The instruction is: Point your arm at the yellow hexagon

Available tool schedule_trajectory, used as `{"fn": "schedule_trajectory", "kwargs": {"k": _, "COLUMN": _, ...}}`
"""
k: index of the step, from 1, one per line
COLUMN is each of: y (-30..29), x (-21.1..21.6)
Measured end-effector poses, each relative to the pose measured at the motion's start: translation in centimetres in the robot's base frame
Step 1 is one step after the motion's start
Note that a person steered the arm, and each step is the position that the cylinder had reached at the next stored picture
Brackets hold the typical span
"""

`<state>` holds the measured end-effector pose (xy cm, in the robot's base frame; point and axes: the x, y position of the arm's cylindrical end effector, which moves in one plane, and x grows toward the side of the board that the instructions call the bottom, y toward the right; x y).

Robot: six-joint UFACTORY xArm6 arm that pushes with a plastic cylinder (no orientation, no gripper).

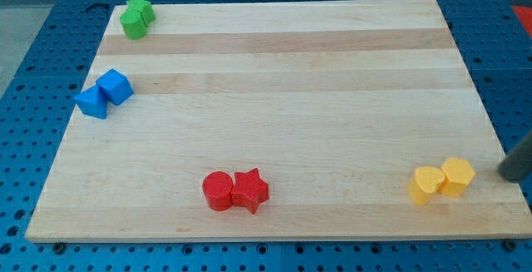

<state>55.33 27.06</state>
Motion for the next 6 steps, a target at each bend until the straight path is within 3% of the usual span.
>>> {"fn": "schedule_trajectory", "kwargs": {"k": 2, "y": -9.8, "x": 0.7}}
{"fn": "schedule_trajectory", "kwargs": {"k": 3, "y": -6.7, "x": 1.5}}
{"fn": "schedule_trajectory", "kwargs": {"k": 4, "y": -5.6, "x": 5.6}}
{"fn": "schedule_trajectory", "kwargs": {"k": 5, "y": -8.6, "x": 6.4}}
{"fn": "schedule_trajectory", "kwargs": {"k": 6, "y": -9.3, "x": 2.2}}
